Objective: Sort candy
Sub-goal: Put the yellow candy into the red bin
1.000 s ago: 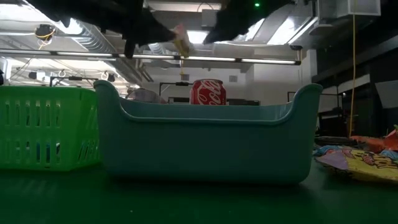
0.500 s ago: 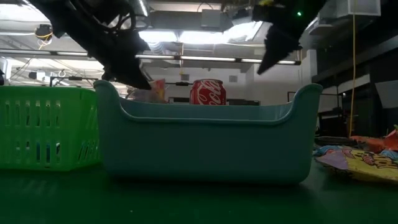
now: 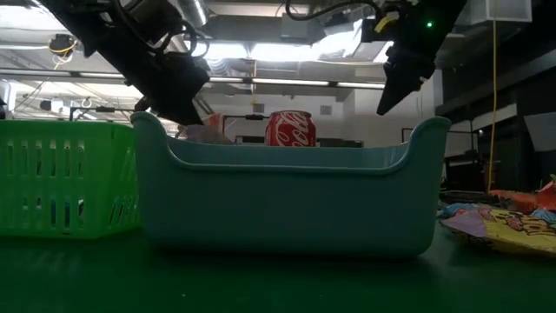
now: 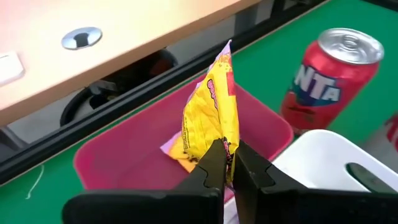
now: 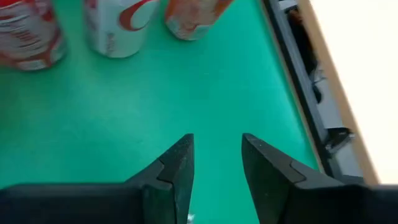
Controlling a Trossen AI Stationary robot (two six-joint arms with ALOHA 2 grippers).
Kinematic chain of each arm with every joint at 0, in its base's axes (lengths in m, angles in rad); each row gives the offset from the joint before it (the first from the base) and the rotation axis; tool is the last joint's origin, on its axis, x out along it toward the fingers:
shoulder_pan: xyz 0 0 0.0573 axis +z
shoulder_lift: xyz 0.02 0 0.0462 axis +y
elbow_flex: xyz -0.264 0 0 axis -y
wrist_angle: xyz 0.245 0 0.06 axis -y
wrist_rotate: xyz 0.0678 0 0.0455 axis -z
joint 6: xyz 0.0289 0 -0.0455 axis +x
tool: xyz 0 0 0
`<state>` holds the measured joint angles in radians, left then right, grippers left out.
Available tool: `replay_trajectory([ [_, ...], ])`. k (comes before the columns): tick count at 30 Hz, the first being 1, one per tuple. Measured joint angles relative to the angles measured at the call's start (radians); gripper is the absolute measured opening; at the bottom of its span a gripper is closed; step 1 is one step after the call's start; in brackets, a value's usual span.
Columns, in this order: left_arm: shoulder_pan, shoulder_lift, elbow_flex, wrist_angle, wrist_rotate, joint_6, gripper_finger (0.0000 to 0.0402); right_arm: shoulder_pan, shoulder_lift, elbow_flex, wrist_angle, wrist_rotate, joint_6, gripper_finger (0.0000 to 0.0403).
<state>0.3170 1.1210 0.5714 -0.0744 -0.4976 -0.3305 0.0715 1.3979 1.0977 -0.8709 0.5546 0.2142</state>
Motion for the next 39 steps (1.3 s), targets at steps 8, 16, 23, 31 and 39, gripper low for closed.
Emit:
replay_trajectory([
  [8, 0.031, 0.000, 0.000, -0.001, 0.000, 0.001, 0.0046, 0.000, 0.000, 0.000, -0.052, -0.138, 0.017, 0.0131],
  [16, 0.030, 0.000, 0.000, -0.001, 0.001, 0.001, 0.0098, 0.000, 0.000, -0.109, -0.004, -0.299, 0.022, 0.0131],
  [23, 0.029, 0.000, 0.000, -0.001, 0.007, 0.000, 0.0102, 0.000, 0.001, -0.249, 0.139, -0.406, 0.022, 0.0131],
  [31, 0.029, 0.000, 0.000, 0.000, 0.027, -0.001, 0.0102, 0.000, 0.001, -0.356, 0.217, -0.519, 0.022, 0.0131],
  [39, 0.029, 0.000, 0.000, 0.000, 0.028, -0.003, 0.0102, 0.000, 0.001, -0.463, 0.342, -0.521, 0.065, 0.0131],
])
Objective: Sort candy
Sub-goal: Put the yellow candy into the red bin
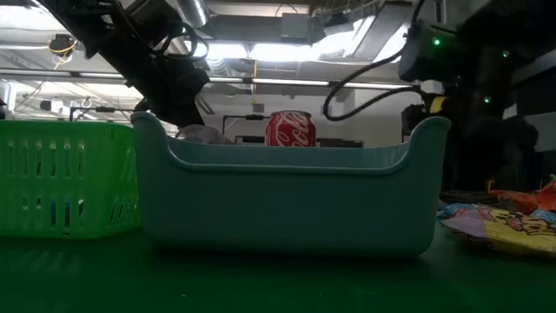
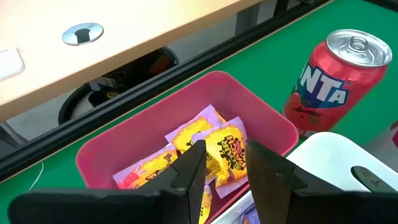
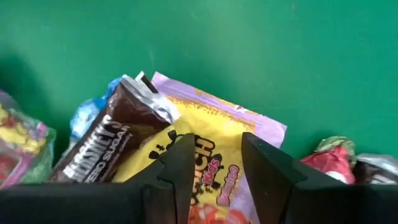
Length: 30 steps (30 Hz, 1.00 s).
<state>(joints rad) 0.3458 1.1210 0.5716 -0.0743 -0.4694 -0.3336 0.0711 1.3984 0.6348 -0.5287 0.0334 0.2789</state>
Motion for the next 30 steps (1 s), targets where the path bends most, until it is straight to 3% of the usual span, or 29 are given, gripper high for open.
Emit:
replay_trajectory([
  [7, 0.000, 0.000, 0.000, 0.000, 0.000, 0.000, 0.0102, 0.000, -0.003, -0.031, 0.057, 0.000, 0.036, 0.0119],
  [16, 0.000, 0.000, 0.000, 0.000, 0.000, -0.005, 0.0102, 0.000, -0.002, -0.032, 0.069, 0.000, 0.031, 0.0008],
  [21, 0.000, 0.000, 0.000, 0.010, 0.052, -0.004, 0.0102, 0.000, -0.003, -0.020, 0.070, 0.000, 0.027, 0.0019],
  [25, -0.001, 0.000, 0.000, 0.042, 0.150, -0.004, 0.0102, 0.000, -0.005, 0.038, 0.056, 0.007, -0.026, 0.0004],
  [30, -0.018, 0.000, 0.000, 0.120, 0.244, -0.007, 0.0102, 0.000, -0.005, 0.145, -0.003, 0.103, -0.113, 0.0006],
])
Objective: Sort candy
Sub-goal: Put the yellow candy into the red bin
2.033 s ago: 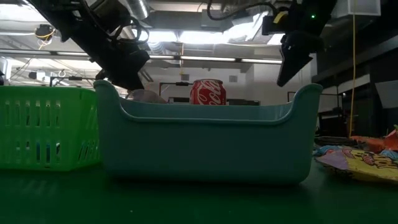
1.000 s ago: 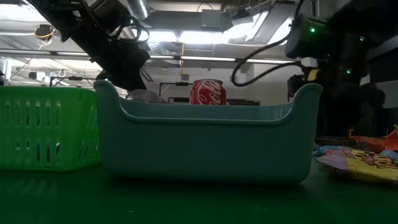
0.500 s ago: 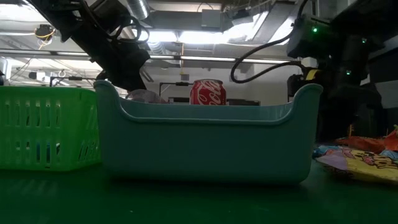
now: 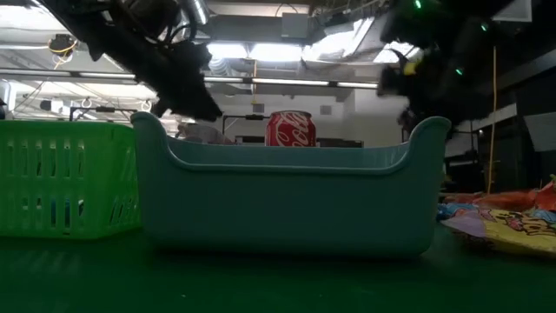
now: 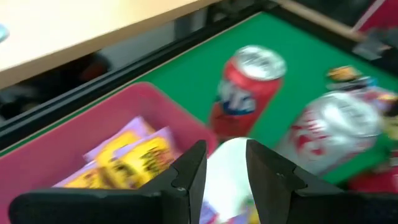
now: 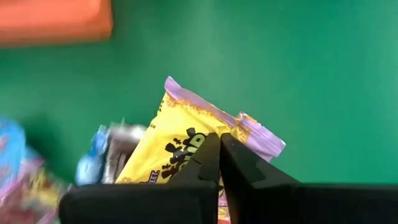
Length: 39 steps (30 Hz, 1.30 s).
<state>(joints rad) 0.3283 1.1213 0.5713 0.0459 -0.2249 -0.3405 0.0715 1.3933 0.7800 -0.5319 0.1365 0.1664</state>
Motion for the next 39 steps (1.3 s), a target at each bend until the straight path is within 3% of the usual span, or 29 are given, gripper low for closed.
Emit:
replay_trajectory([
  [10, -0.086, 0.000, 0.000, 0.201, 0.044, -0.025, 0.0102, 0.000, -0.001, 0.205, -0.037, 0.324, -0.202, 0.0001],
  [14, -0.119, 0.000, 0.000, 0.258, 0.045, -0.025, 0.0102, -0.001, -0.002, 0.246, 0.026, 0.415, -0.275, 0.0002],
  [24, -0.171, 0.000, 0.000, 0.317, 0.043, -0.024, 0.0102, -0.005, 0.014, 0.252, 0.396, 0.428, -0.518, 0.0001],
  [28, -0.184, 0.000, 0.000, 0.317, 0.030, -0.017, 0.0102, -0.030, 0.046, 0.254, 0.526, 0.385, -0.583, 0.0001],
  [39, -0.206, 0.000, 0.000, 0.324, 0.004, 0.010, 0.0102, -0.113, 0.180, 0.253, 0.834, 0.339, -0.595, 0.0001],
])
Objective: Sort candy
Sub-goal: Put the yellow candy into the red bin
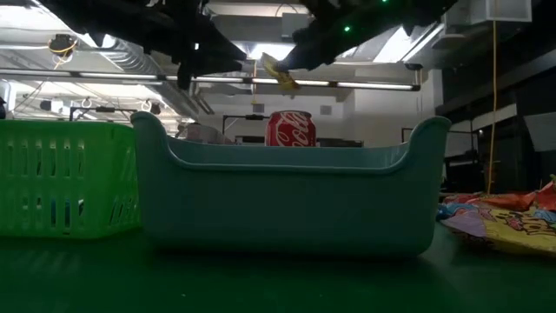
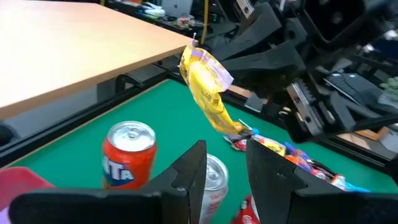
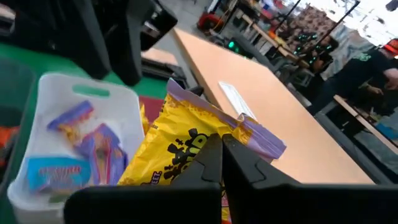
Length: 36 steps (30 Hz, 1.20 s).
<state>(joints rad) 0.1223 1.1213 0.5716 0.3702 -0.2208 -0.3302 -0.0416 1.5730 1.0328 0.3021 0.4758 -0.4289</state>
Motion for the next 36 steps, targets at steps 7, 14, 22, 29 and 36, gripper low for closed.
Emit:
replay_trajectory([
  [7, 0.000, 0.000, 0.000, 0.014, -0.038, 0.000, 0.0102, 0.000, 0.071, 0.000, 0.180, -0.086, 0.000, 0.0001],
  [14, 0.000, 0.000, 0.000, 0.038, -0.041, 0.001, 0.0102, 0.000, 0.141, 0.000, 0.307, -0.128, -0.026, 0.0001],
  [22, 0.001, 0.000, 0.000, 0.037, -0.004, 0.000, 0.0102, 0.002, 0.162, 0.000, 0.326, -0.065, -0.029, 0.0001],
  [29, 0.001, 0.000, 0.000, 0.037, -0.055, -0.001, 0.0102, 0.002, 0.162, 0.000, 0.330, -0.057, -0.029, 0.0001],
  [36, 0.001, 0.000, 0.000, 0.054, -0.058, -0.009, 0.0102, 0.002, 0.162, 0.000, 0.331, -0.057, -0.024, 0.0001],
])
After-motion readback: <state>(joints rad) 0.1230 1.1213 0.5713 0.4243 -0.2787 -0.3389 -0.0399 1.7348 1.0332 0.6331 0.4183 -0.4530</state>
